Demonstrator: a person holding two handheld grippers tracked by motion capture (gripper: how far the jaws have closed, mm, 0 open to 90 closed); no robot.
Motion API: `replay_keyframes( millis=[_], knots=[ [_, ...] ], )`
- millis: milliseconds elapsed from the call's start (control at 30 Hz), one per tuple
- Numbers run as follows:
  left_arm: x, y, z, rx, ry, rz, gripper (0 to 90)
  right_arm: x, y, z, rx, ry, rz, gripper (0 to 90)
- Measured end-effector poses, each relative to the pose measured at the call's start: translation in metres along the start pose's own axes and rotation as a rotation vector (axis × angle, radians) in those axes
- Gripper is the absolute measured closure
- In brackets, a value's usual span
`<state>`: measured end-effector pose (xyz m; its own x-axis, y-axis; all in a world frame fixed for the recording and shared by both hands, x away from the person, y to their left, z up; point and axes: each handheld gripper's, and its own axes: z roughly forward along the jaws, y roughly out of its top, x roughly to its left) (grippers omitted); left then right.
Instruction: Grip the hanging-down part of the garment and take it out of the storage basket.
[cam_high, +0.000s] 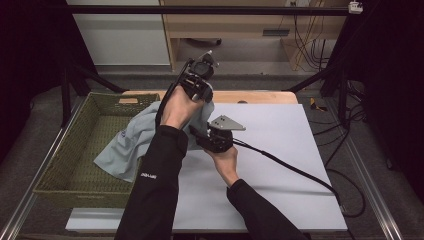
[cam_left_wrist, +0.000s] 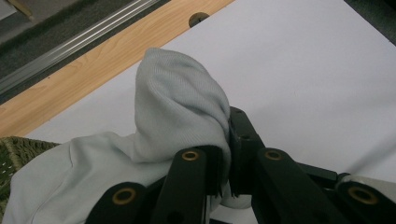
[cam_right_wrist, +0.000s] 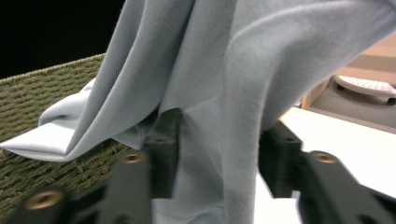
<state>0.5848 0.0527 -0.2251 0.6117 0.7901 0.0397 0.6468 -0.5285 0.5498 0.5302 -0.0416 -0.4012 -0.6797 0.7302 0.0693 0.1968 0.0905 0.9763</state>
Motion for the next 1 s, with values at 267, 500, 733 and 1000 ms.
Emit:
replay_keyframes(
  millis=[267,500,733,1000],
  knots=[
    [0.000,-0.001,-0.002,-0.002,-0.002,-0.001,84.3,0.002,0.003,-0.008,0.014,0.008,-0.007,88.6],
    [0.002,-0.003,-0.006,-0.009,0.009,-0.004,84.4,-0.006,0.007,-0.026,-0.008,0.008,-0.022,89.0],
    [0.002,-0.004,-0.007,-0.009,0.015,-0.004,84.4,-0.008,0.012,-0.048,-0.049,0.007,-0.056,89.2],
    [-0.002,-0.003,-0.007,-0.001,0.016,0.004,84.3,-0.011,0.018,-0.073,-0.065,-0.008,-0.079,89.2]
  ],
)
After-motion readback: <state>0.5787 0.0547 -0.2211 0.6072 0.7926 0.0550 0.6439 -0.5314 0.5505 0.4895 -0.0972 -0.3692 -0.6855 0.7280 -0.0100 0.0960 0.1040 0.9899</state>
